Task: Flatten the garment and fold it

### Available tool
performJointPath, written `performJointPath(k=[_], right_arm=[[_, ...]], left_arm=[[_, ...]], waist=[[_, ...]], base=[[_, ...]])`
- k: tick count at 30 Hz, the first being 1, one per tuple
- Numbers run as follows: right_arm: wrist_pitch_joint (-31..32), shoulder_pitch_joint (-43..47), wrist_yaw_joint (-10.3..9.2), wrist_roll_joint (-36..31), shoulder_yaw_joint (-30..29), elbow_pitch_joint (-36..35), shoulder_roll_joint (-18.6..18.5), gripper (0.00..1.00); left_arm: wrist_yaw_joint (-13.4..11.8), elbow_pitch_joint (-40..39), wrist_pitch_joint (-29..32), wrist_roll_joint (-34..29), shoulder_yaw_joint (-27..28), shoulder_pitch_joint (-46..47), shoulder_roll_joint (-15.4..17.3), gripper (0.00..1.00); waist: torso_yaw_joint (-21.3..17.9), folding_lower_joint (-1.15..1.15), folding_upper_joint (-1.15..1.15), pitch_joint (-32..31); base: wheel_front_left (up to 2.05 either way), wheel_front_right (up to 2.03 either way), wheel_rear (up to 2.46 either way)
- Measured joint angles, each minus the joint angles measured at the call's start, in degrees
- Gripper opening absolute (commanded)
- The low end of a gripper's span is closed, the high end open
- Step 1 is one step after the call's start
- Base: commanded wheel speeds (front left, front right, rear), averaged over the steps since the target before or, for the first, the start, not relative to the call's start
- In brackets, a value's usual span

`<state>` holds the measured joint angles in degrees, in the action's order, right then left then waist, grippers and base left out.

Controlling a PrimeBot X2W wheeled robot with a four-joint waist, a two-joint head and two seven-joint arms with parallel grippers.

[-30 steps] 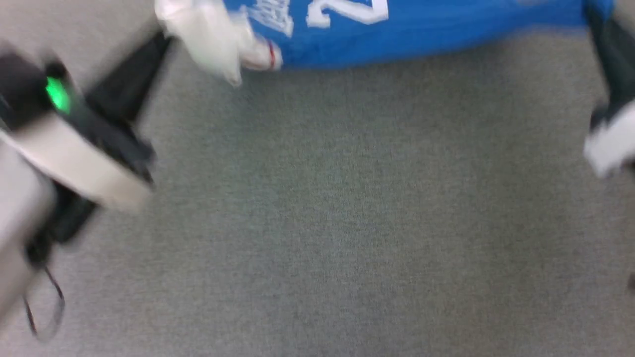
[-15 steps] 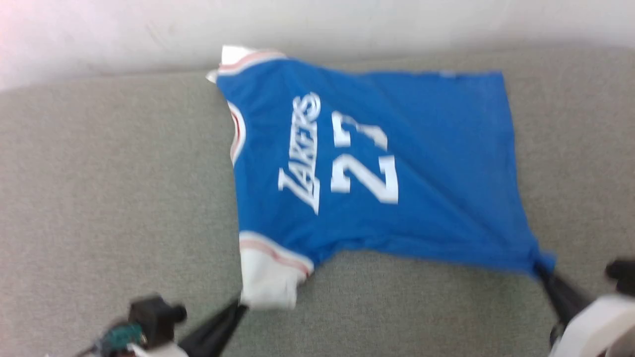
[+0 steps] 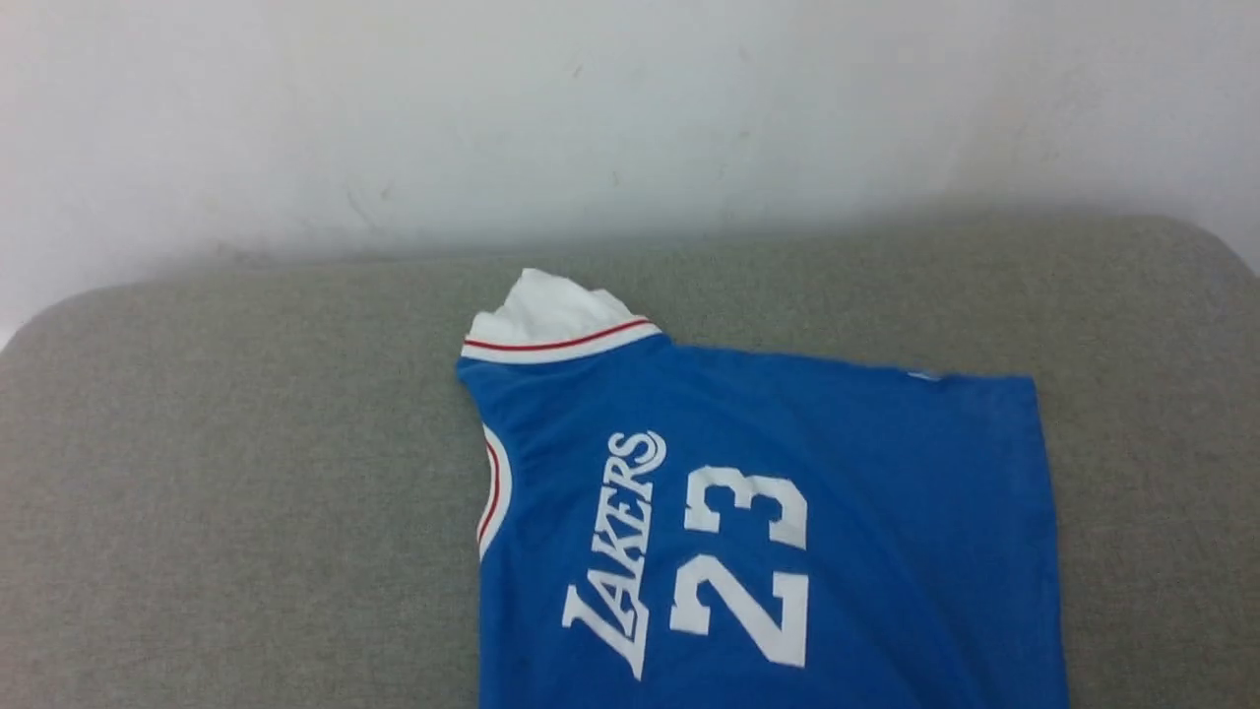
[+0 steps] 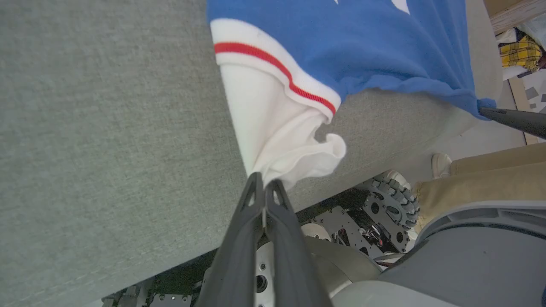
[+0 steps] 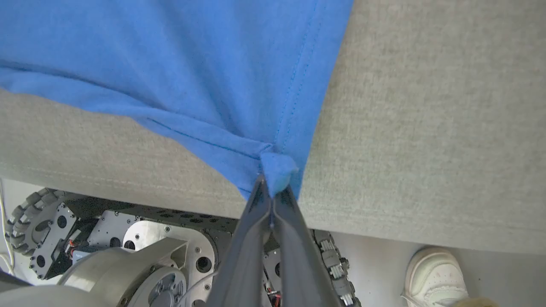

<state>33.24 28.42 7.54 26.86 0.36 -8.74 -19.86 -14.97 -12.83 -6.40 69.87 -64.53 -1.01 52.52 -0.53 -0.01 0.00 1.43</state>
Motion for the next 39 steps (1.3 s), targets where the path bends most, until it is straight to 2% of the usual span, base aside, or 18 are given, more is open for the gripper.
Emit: performJointPath(k=[8, 14, 19, 24, 32, 36, 39], right_arm=[[3.97, 6.06, 0.0, 1.46, -0.04, 0.03, 0.89, 0.0], [4.89, 6.48, -0.01, 1.89, -1.35, -4.15, 0.76, 0.0], [4.82, 1.46, -0.01, 2.71, -0.63, -10.23, -1.34, 0.0], [4.49, -13.84, 0.0, 3.64, 0.31, -16.05, -6.91, 0.0], [5.08, -46.84, 0.0, 8.49, 6.01, -19.68, -11.8, 0.0], [3.89, -66.39, 0.0, 8.75, 10.94, -14.61, -12.45, 0.0], [2.79, -79.1, 0.0, 8.22, 14.47, -6.66, -11.91, 0.0]], left_arm=[[-0.45, -0.67, -0.68, 3.45, -0.11, -3.89, 0.96, 0.0], [-2.42, -3.22, -3.13, 3.46, 1.93, -4.16, 3.49, 0.0], [-3.81, -6.62, -3.92, -0.54, 4.74, -0.27, 7.44, 0.0], [-3.5, -9.54, -1.11, -5.7, 8.87, 9.34, 11.46, 0.0], [1.3, -10.59, 1.8, -10.67, 18.91, 29.08, 12.48, 0.0], [4.41, -5.75, 3.81, -14.18, 23.6, 41.18, 12.2, 0.0], [6.44, -1.07, 5.75, -16.14, 26.42, 51.18, 9.83, 0.0]], waist=[[0.23, 0.01, 0.0, -2.07], [-0.05, 0.01, 0.0, -2.14], [-0.47, 0.01, 0.0, -1.49], [-1.02, 0.02, 0.0, 0.13], [-1.68, 0.03, 0.0, 4.57], [-1.94, 0.03, 0.0, 7.79], [-2.15, 0.03, 0.0, 10.49]], base=[[0.0, 0.0, 0.0], [0.0, 0.0, 0.0], [0.0, 0.0, 0.0], [0.0, 0.0, 0.0], [0.0, 0.0, 0.0], [0.0, 0.0, 0.0], [0.0, 0.0, 0.0]])
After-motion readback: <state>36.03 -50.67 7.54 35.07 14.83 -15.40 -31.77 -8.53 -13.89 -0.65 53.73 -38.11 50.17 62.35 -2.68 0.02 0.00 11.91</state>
